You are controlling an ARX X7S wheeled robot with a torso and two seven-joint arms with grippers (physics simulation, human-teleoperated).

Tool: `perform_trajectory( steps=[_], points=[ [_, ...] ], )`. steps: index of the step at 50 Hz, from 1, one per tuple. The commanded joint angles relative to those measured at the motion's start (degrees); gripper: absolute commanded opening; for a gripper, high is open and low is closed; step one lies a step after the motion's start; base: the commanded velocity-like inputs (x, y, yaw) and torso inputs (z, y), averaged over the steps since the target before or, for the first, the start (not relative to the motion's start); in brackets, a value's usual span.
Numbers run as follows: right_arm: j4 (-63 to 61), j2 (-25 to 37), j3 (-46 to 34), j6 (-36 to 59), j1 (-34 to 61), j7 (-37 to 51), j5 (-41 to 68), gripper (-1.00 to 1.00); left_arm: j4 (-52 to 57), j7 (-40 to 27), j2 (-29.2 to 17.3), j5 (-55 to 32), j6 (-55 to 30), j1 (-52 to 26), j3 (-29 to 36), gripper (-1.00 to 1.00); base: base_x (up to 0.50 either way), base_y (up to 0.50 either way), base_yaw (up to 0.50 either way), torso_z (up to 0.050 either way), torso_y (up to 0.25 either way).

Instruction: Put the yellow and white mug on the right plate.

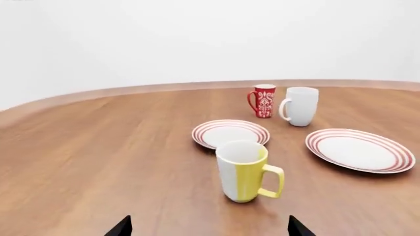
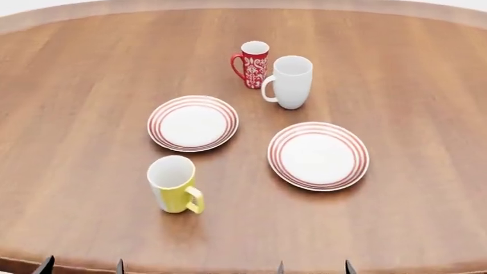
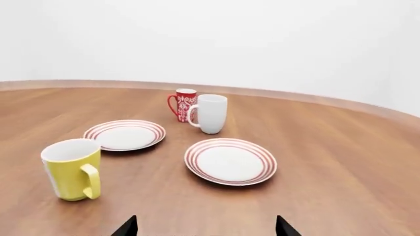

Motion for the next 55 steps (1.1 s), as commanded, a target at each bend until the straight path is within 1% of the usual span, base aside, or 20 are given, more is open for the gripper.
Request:
perform_trajectory(
  steps=[1,9,12,25,35,55],
  points=[
    [-0.30,0.90,-1.77,-0.34,-0.11,0.67,-0.03,1.00,-0.09,-0.95,-0.88,-0.46,0.14,-0.01,1.09,1.00,-0.09,0.50,0.00,0.000,0.000],
    [-0.10,1.14,-1.84,-0.47,0.15,2.23,-0.13,1.00,-0.72,-1.44,-1.34,-0.99,0.49,-0.12,1.71,1.00,-0.09,0.50,0.00,0.000,0.000],
    [0.39,1.63,-3.10,0.66,0.73,4.27,-3.93,1.00,-0.94,-1.63,-1.50,-1.14,0.61,-0.17,1.91,1.00,0.00,0.00,0.00,0.000,0.000],
    [-0.74,2.32,-3.31,1.61,0.68,4.11,-1.88,1.00,-1.03,-2.29,-2.11,-1.96,0.70,-0.23,2.73,1.00,0.00,0.00,0.00,0.000,0.000],
    [-0.70,2.95,-4.09,0.24,0.33,3.07,-0.23,1.00,-1.00,-2.91,-2.49,-2.54,0.81,-0.29,3.13,1.00,0.03,0.00,0.00,0.000,0.000],
    [-0.31,3.79,-5.34,-0.26,0.40,3.13,0.66,1.00,-1.31,-3.86,-3.24,-3.34,1.06,-0.52,4.09,1.00,0.48,0.00,0.00,0.000,0.000]
  ],
)
